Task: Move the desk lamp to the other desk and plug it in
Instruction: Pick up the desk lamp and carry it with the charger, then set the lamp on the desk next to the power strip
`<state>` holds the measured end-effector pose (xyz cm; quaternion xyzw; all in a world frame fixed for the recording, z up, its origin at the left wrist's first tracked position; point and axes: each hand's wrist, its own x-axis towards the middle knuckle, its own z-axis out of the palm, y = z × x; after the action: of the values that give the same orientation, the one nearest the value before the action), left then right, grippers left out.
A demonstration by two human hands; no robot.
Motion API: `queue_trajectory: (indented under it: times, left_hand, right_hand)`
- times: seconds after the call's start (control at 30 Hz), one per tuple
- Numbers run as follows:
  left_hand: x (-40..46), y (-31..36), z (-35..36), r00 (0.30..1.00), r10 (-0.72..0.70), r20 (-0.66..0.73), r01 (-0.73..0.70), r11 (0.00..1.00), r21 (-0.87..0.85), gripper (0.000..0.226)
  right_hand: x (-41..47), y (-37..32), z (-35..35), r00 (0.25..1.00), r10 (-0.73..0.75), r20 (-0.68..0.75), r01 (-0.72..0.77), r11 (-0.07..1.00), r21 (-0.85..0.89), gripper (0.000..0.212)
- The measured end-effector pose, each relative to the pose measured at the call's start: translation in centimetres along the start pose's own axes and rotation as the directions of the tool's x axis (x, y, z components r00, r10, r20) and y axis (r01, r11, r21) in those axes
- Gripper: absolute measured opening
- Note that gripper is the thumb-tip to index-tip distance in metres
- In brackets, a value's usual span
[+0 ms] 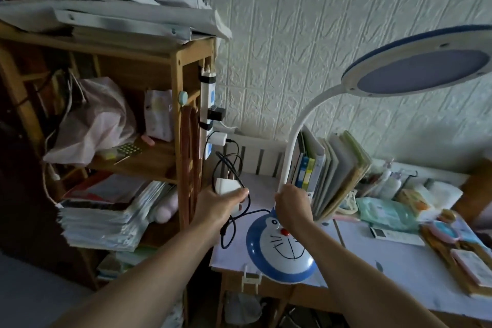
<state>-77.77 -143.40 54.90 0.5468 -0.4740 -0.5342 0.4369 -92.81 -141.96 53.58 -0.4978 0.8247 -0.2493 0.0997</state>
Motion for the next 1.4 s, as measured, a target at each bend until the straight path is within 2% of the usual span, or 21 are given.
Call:
queue_trajectory:
  times: [0.1, 0.23, 0.43, 0.63, 0.73, 0.83, 0.93, 1.13, 1.23, 1.4]
  left_hand:
    - [3.7, -0.1, 0.8, 1.000, 0.011, 0.015, -0.012, 1.000, 0.028, 0.046]
    - [10.1, -0.3, 2.0, 0.999, -0.016, 0.038, 0.014, 0.997, 0.072, 0.030]
    - [15.6, -0.6, 4.6, 0.996, -0.009, 0.090, -0.002, 0.993, 0.115, 0.043]
    - [20.0, -2.1, 7.3, 0.992, -0.045, 0.120, 0.035, 0.996, 0.086, 0.024]
    - [21.6, -2.8, 8.7, 0.993, -0.065, 0.095, 0.054, 0.992, 0.110, 0.023]
    - [22.9, -3.6, 9.9, 0.994, -0.092, 0.060, 0.086, 0.991, 0.102, 0.034]
    - [24.2, -4.3, 11.2, 0.995, -0.090, 0.036, 0.087, 0.992, 0.090, 0.022]
    - [25.9, -5.8, 12.6, 0.997, -0.072, -0.014, 0.073, 0.995, 0.065, 0.023]
    - [26.8, -7.1, 13.1, 0.995, -0.086, -0.045, 0.089, 0.995, 0.054, 0.018]
    - [28.0, -8.7, 13.6, 0.992, -0.097, -0.085, 0.103, 0.993, 0.060, 0.023]
  right_hand:
    - [3.1, -0.4, 1.6, 0.999, 0.034, 0.026, -0.034, 0.999, 0.016, 0.025]
    - [7.4, -0.6, 3.6, 0.997, 0.063, 0.035, -0.065, 0.997, 0.050, 0.024]
    - [12.9, -0.3, 6.0, 0.994, 0.110, 0.029, -0.112, 0.991, 0.077, 0.023]
    - [17.9, 0.9, 8.5, 0.985, 0.167, 0.043, -0.169, 0.984, 0.049, 0.016]
    - [20.0, 1.6, 9.6, 0.986, 0.154, 0.067, -0.156, 0.988, 0.019, 0.016]
    - [21.7, 2.2, 10.7, 0.982, 0.172, 0.074, -0.176, 0.983, 0.059, 0.017]
    - [23.6, 3.1, 12.1, 0.982, 0.159, 0.099, -0.164, 0.985, 0.047, 0.015]
    - [26.2, 4.4, 14.9, 0.977, 0.104, 0.186, -0.116, 0.992, 0.055, 0.020]
    - [27.1, 4.7, 16.0, 0.978, 0.111, 0.179, -0.143, 0.973, 0.183, 0.021]
    - [28.7, 5.1, 17.4, 0.979, 0.084, 0.184, -0.131, 0.956, 0.261, 0.019]
